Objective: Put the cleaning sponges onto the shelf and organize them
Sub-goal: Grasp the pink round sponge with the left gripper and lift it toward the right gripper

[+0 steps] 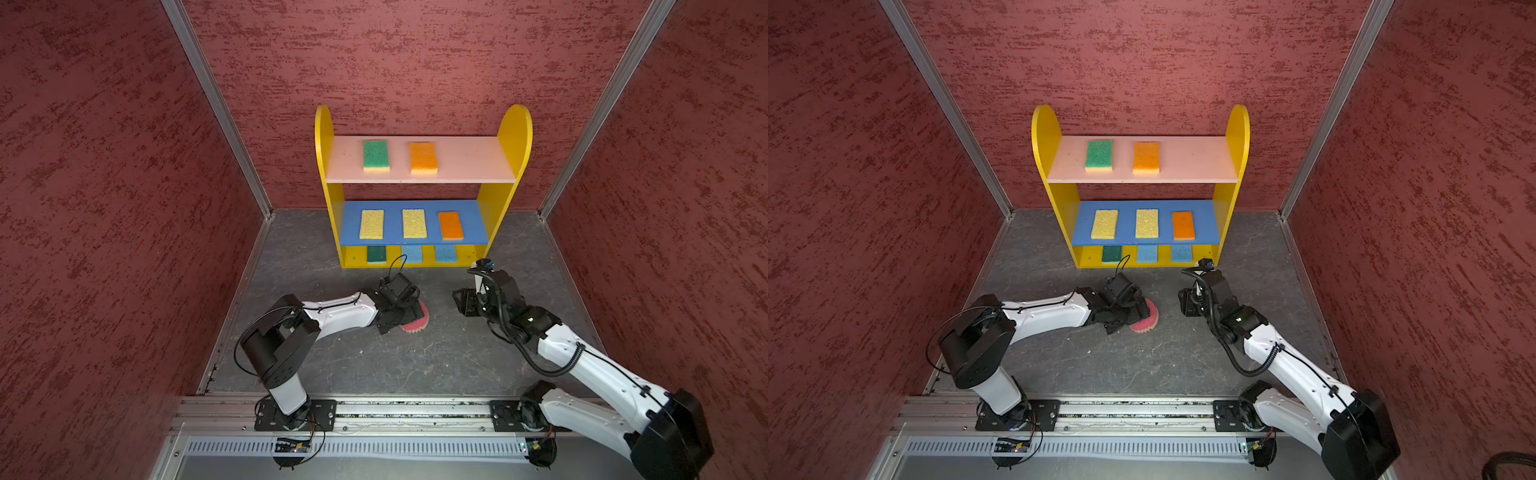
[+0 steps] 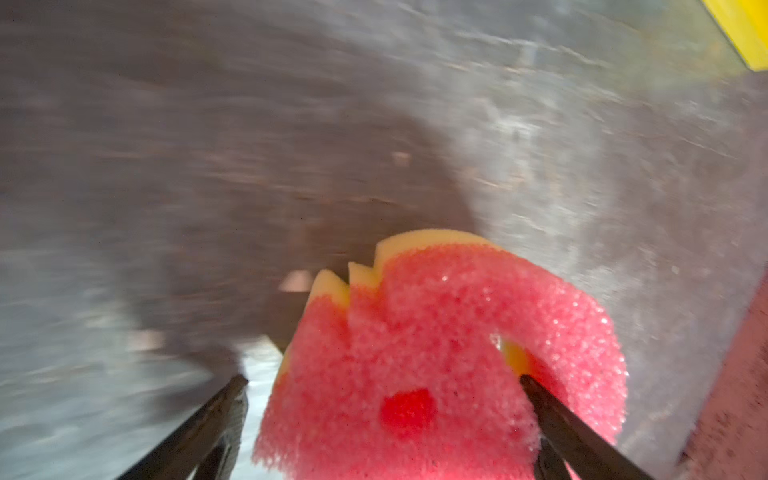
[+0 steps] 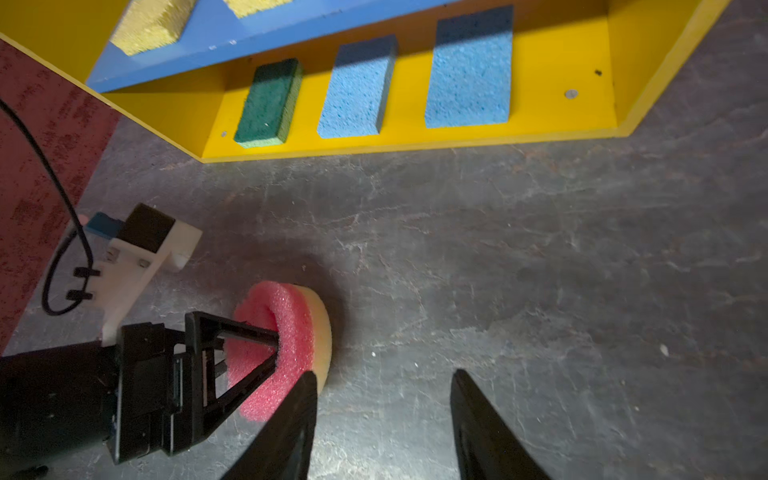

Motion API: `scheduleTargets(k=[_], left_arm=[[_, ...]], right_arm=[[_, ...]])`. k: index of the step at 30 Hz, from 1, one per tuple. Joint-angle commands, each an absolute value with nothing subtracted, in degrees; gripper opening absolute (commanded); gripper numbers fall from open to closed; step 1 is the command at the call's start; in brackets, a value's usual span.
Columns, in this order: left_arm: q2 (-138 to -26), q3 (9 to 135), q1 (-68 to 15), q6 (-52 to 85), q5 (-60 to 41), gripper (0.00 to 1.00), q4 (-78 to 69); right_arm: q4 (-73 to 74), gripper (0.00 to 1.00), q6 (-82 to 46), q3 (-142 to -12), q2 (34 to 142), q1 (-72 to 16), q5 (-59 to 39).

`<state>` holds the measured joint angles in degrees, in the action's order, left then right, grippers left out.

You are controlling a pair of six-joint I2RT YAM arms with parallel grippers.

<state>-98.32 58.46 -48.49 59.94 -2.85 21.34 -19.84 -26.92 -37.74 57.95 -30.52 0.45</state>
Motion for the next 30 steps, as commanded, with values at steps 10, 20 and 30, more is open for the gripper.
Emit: scheduleTargets(k=[10, 20, 30], left_arm=[[-100.63, 64.34, -51.39, 57.28, -7.65, 1.0, 19.68], [-103.01, 66.06, -52.76, 57.55, -9.92, 1.0, 18.1], [-106.45, 68.47, -53.95, 57.62, -10.94, 1.0, 18.72]], right_arm=[[-19.25, 0.76, -31.74, -34.41, 60.38, -25.97, -5.14], [-3.13, 0.84, -41.17, -29.52, 69.72, -25.84, -15.71], [-0.05, 0.81, -42.54, -30.13, 74.96, -25.84, -15.54]])
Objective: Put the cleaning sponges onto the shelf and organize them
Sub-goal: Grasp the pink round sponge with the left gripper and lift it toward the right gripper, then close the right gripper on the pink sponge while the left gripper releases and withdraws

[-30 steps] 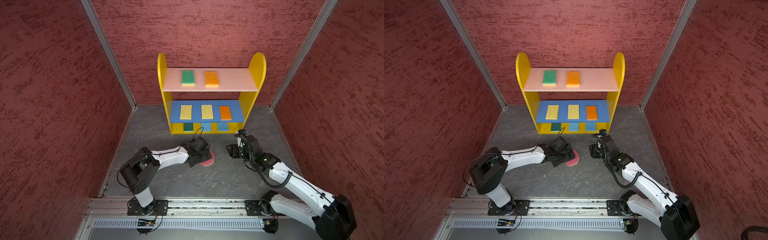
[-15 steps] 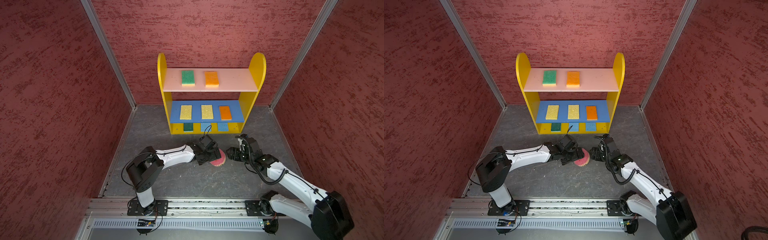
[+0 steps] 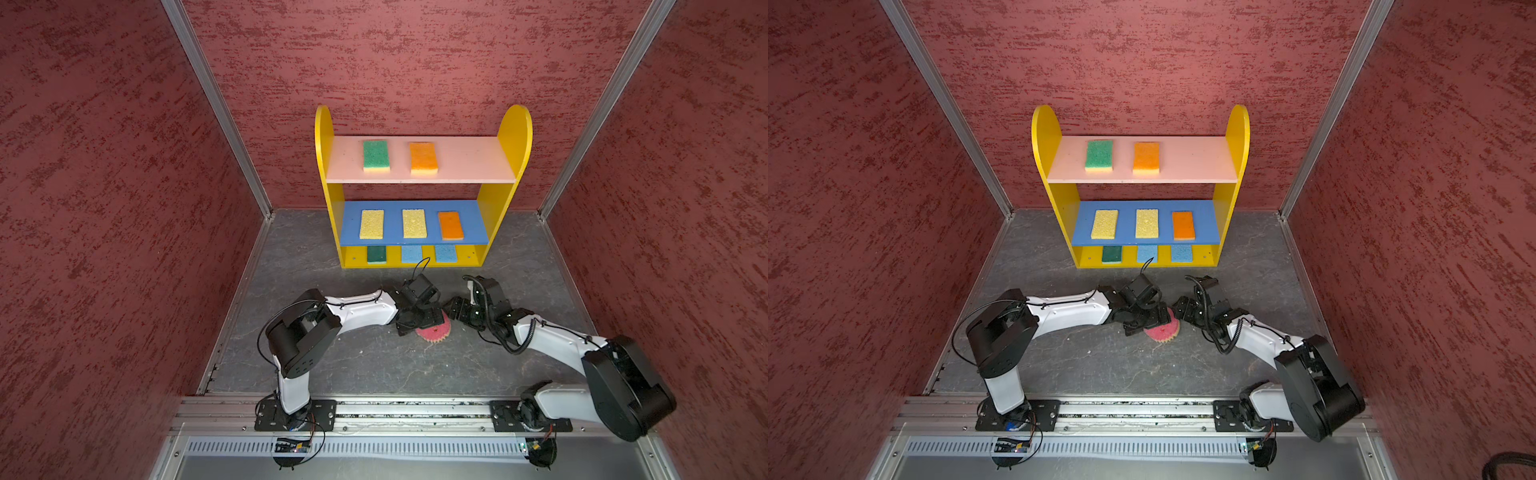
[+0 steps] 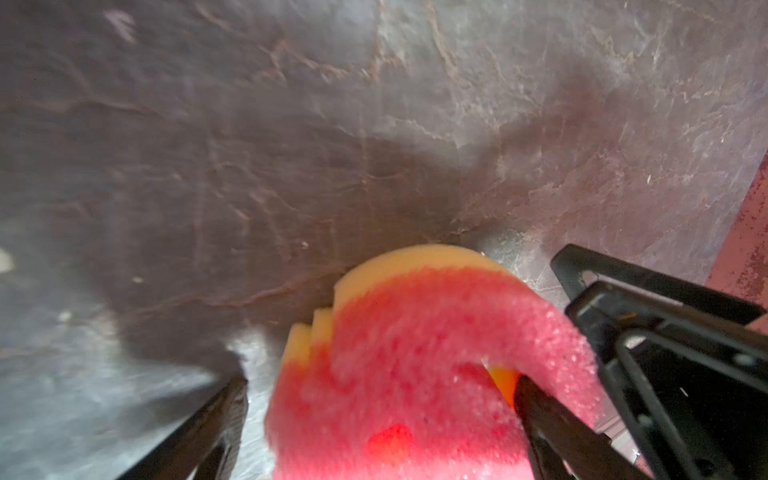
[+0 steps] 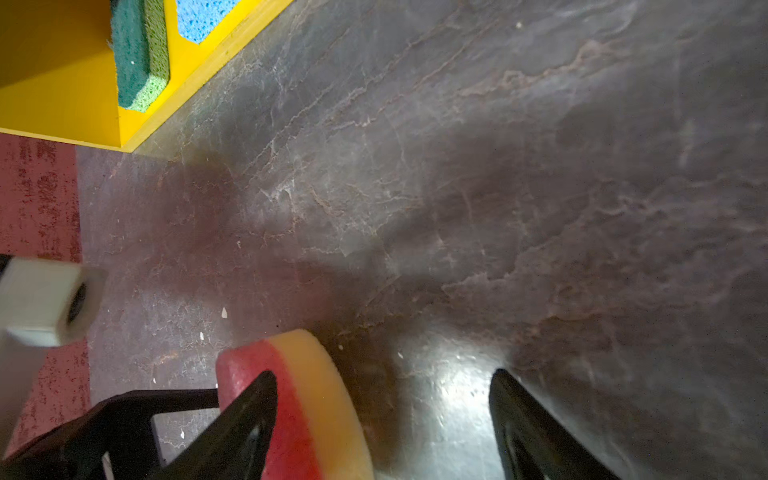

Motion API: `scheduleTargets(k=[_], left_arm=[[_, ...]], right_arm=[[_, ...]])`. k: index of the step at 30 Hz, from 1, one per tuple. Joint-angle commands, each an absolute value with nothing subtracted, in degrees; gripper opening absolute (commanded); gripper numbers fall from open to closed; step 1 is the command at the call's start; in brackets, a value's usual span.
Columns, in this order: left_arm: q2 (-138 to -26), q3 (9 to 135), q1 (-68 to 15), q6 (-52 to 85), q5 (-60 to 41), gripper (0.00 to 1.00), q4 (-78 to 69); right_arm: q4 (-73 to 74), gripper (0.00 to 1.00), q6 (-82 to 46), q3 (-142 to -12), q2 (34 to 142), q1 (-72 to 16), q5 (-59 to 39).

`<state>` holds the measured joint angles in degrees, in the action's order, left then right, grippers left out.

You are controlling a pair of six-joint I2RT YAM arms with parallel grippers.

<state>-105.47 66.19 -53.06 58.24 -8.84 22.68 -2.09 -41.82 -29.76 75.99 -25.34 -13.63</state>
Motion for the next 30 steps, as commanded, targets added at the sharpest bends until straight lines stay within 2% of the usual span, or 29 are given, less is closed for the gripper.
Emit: scheduleTargets(k=[1, 6, 9, 15, 22, 25, 30], left_arm=[[-106.74, 68.55, -53.9, 57.78, -10.99, 1.0, 18.67], [-107.58, 68.64, -53.94, 57.93, -11.08, 1.0, 18.41], [-107.67, 68.55, -53.9, 57.78, -10.9, 1.0, 18.7], [-107.58, 67.74, -53.86, 58.05, -10.92, 1.0, 18.37], [-103.65, 66.33, -53.87, 57.9, -10.12, 1.0, 17.88], [-100.47, 64.66, -53.65, 57.83, -9.17, 1.0, 17.84], [-93.38, 59.88, -51.66, 58.62, -7.36, 1.0, 18.34]], right_arm=[[-1.36, 0.8, -42.1, -30.38, 74.49, -25.84, -14.64], [-5.94, 0.8, -39.72, -30.0, 69.22, -25.48, -10.65], [-5.13, 0.81, -39.59, -29.35, 68.15, -25.14, -11.78], [-1.21, 0.71, -41.62, -27.75, 74.23, -25.14, -17.41], [0.46, 0.66, -42.54, -25.59, 76.54, -25.13, -18.77], [0.41, 0.6, -42.38, -25.44, 76.77, -25.14, -18.22], [-0.76, 0.44, -41.55, -25.92, 76.68, -25.14, -17.04]])
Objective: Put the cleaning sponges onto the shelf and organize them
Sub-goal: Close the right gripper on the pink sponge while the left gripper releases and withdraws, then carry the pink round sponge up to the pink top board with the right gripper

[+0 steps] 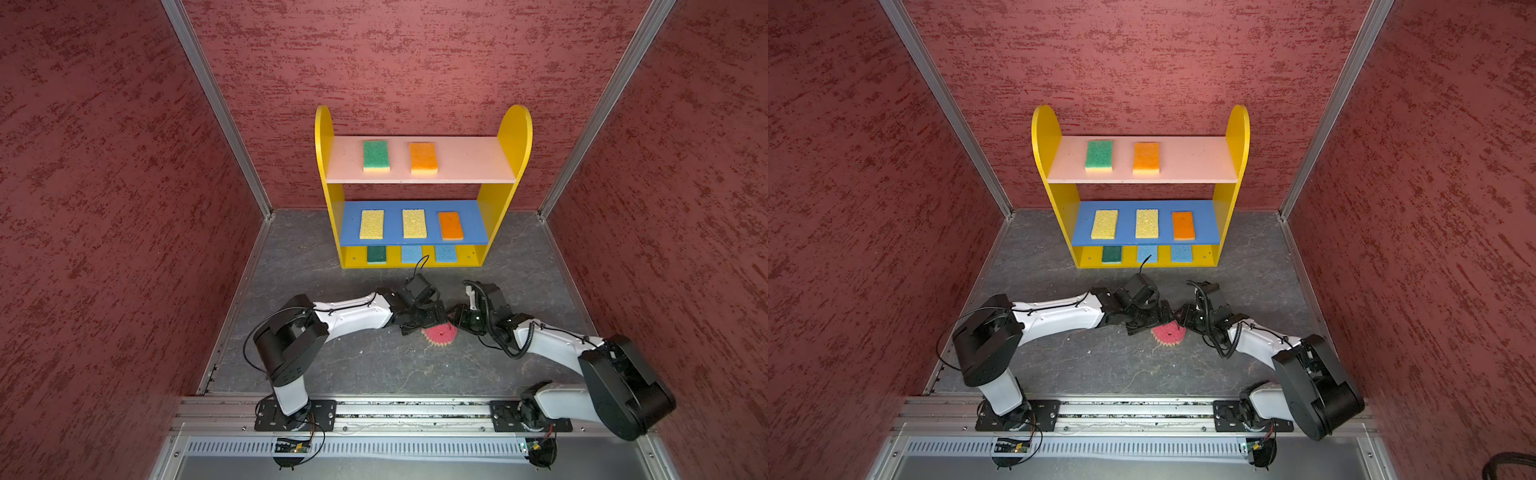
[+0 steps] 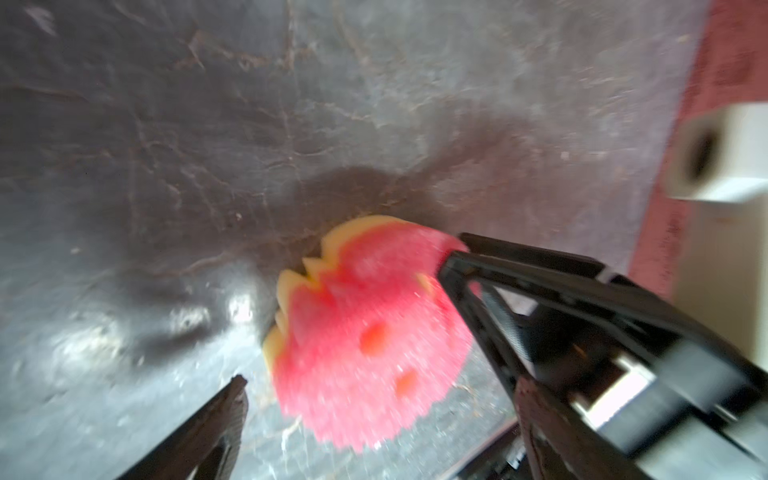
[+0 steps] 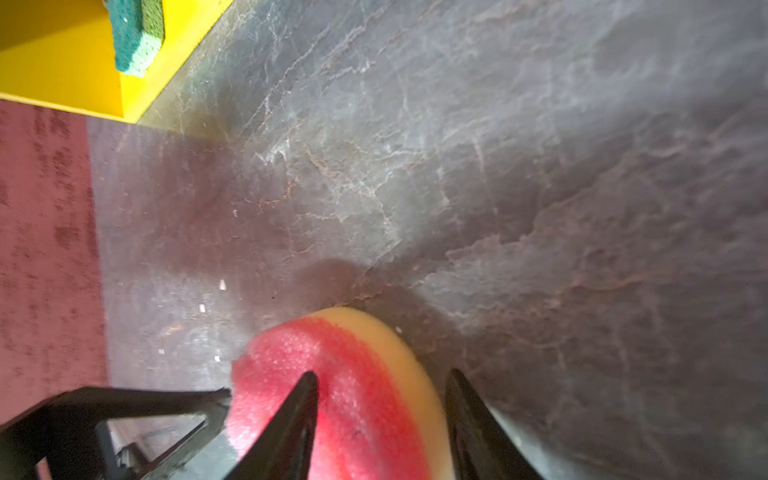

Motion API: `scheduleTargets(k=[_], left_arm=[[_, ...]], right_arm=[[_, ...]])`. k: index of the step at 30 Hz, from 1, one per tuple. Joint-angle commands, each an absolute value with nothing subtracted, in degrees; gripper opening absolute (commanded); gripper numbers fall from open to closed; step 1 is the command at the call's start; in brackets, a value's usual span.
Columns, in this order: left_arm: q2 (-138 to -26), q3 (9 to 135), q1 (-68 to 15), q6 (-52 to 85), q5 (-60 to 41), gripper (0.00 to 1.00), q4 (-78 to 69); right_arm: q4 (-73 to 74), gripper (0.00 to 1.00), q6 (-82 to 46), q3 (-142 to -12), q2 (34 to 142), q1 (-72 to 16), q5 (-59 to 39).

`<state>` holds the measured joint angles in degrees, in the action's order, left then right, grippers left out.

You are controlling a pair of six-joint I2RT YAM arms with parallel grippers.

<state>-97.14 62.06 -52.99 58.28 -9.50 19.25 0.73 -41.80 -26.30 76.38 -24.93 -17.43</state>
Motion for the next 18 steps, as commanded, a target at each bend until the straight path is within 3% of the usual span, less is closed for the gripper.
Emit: scheduleTargets(k=[1, 8, 18], left_arm=[[-91.67, 58.72, -50.93, 58.76, -7.17, 1.0, 18.34], [-78.28, 53.02, -44.11, 58.26, -4.18, 1.0, 22.23], [-58.98, 49.07, -32.87, 55.78, -1.11, 1.0, 32.39]], right_arm=[[-1.28, 0.42, -41.18, -26.12, 76.63, -25.14, -16.65], [-3.28, 0.17, -39.83, -26.6, 75.41, -25.15, -14.93], [-8.9, 0.0, -37.2, -30.98, 72.29, -25.05, -12.77]])
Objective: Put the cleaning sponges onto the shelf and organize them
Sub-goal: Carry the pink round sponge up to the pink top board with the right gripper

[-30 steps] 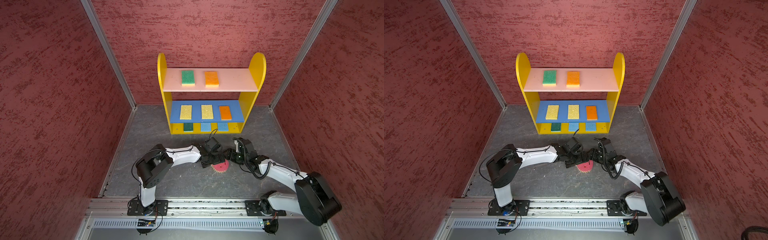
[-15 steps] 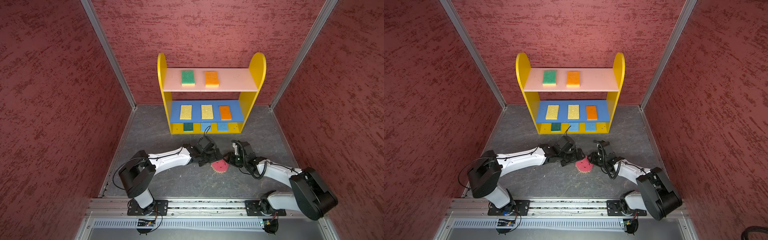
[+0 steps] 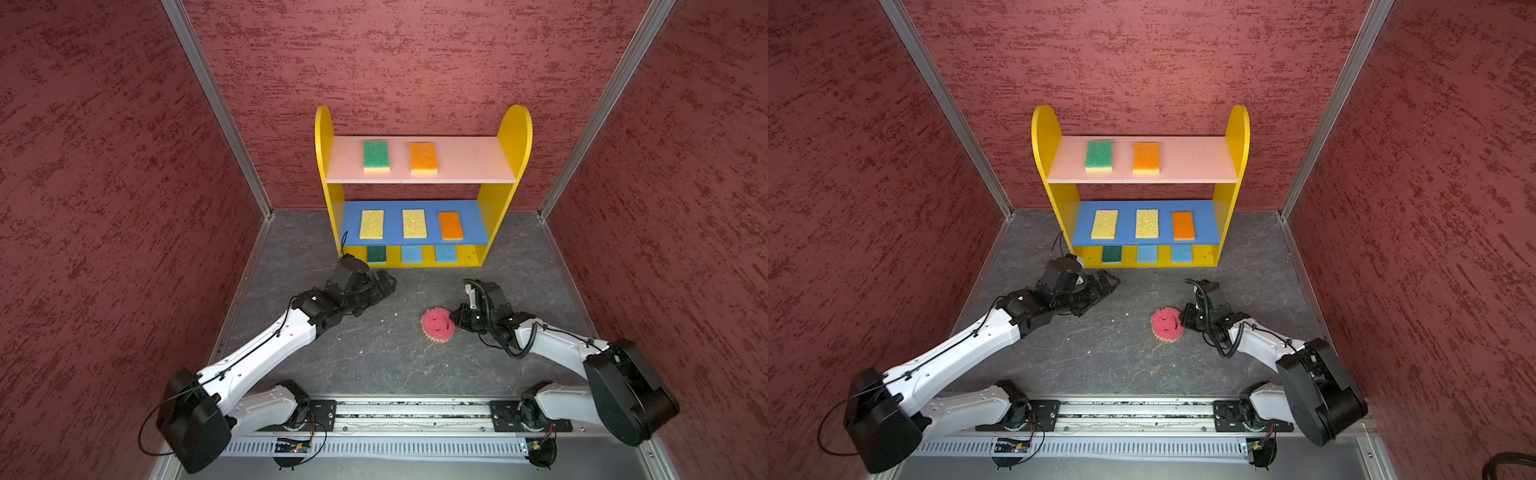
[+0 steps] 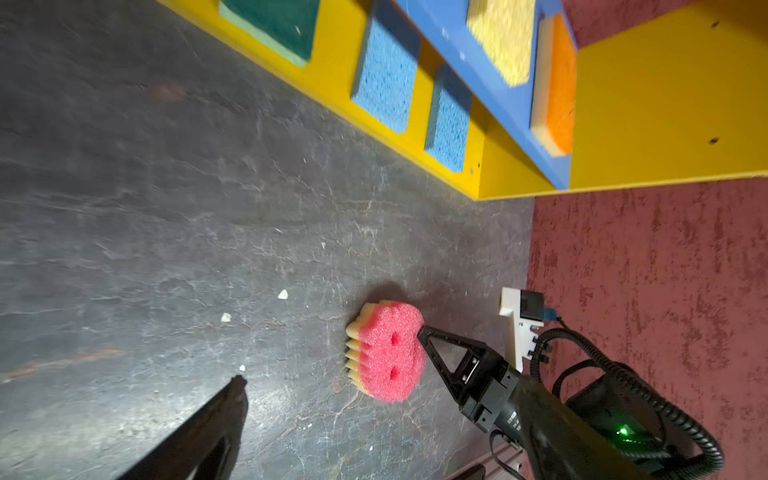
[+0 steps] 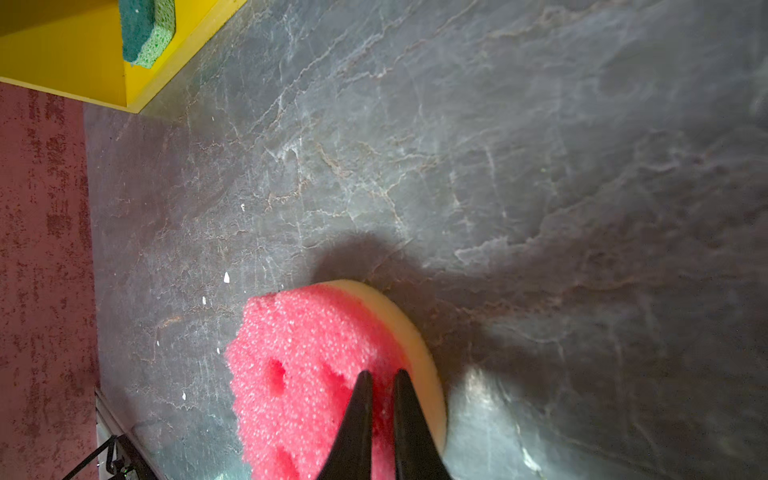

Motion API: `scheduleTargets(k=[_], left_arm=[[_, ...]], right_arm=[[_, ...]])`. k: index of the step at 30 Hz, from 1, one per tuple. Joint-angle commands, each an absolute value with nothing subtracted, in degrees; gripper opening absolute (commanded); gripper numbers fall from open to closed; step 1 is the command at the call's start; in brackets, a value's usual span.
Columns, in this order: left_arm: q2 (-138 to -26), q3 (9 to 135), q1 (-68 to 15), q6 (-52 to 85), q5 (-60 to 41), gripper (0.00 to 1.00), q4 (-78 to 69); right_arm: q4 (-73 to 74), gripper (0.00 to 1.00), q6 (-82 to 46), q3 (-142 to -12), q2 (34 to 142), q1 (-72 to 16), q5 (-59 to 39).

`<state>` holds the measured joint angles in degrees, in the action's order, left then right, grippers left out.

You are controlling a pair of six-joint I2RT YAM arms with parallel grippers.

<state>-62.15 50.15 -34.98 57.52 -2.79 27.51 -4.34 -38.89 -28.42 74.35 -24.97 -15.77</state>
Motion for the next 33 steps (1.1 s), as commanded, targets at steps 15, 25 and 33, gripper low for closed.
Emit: scheduleTargets(k=[15, 25, 33], left_arm=[[-42.94, 47.49, -16.1, 50.63, -3.55, 1.0, 42.76], [-41.57, 47.06, -11.92, 49.53, -6.6, 1.0, 44.41], [-38.7, 47.42, -10.13, 49.3, -6.43, 1.0, 47.34]], right_arm=[[-37.16, 0.0, -24.55, -61.58, 66.67, -23.18, -1.34], [-49.04, 0.0, -18.45, -89.71, 74.08, -21.55, 1.32], [-51.77, 0.0, -14.71, -110.61, 82.25, -20.26, 2.42]])
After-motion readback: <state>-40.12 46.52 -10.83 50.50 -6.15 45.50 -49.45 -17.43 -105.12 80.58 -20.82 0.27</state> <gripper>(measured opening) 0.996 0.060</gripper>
